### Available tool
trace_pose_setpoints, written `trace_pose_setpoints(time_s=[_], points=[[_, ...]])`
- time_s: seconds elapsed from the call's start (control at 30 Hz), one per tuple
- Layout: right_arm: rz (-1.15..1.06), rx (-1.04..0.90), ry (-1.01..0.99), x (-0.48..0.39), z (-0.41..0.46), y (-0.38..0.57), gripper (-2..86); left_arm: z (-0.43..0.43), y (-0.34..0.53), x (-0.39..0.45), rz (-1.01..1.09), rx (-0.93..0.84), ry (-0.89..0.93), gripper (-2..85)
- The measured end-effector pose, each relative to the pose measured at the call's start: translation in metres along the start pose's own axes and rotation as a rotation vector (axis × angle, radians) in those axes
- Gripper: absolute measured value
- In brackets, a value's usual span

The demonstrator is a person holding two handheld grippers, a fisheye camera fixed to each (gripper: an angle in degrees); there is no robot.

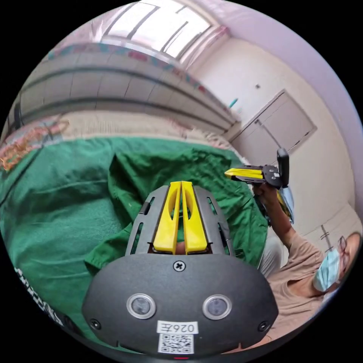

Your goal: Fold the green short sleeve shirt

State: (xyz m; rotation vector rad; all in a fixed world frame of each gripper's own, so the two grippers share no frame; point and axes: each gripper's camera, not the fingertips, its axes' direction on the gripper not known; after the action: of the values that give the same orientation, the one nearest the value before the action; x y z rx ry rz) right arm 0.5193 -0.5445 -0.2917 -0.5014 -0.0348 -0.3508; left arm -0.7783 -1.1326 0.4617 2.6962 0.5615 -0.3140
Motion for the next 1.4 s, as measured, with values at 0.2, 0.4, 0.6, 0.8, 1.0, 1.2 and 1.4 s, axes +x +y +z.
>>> trace_pose_setpoints(time_s=[0.2,0.4,0.6,0.8,1.0,1.2,1.4], points=[[0.088,0.708,0.293,-0.091,-0.256,0.276,-1.3,-0.274,0.089,0.254,0.396,0.588,-0.055,-1.0],[0.249,0.939,0.32,-0.186,-0.31,0.522,-1.2,-0.378,0.231,0.438,0.641,1.093,0.005,-1.0],[0.526,0.661,0.206,-0.212,-0.227,0.614,-1.2,-0.263,0.198,0.516,0.508,0.773,0.083,-1.0],[0.562,0.261,-0.049,-0.226,-0.066,0.647,-1.4,0.015,0.176,0.509,0.258,0.141,-0.09,-0.9],[0.693,0.061,-0.205,-0.218,0.025,0.734,-1.2,0.163,0.208,0.484,0.133,-0.19,-0.207,-0.8],[0.953,0.277,0.011,-0.23,0.004,0.832,0.9,0.197,0.172,0.577,0.249,0.119,0.043,2.9],[1.142,0.323,-0.038,-0.246,0.048,0.888,8.4,0.418,0.083,0.686,0.41,-0.025,0.135,16.3]])
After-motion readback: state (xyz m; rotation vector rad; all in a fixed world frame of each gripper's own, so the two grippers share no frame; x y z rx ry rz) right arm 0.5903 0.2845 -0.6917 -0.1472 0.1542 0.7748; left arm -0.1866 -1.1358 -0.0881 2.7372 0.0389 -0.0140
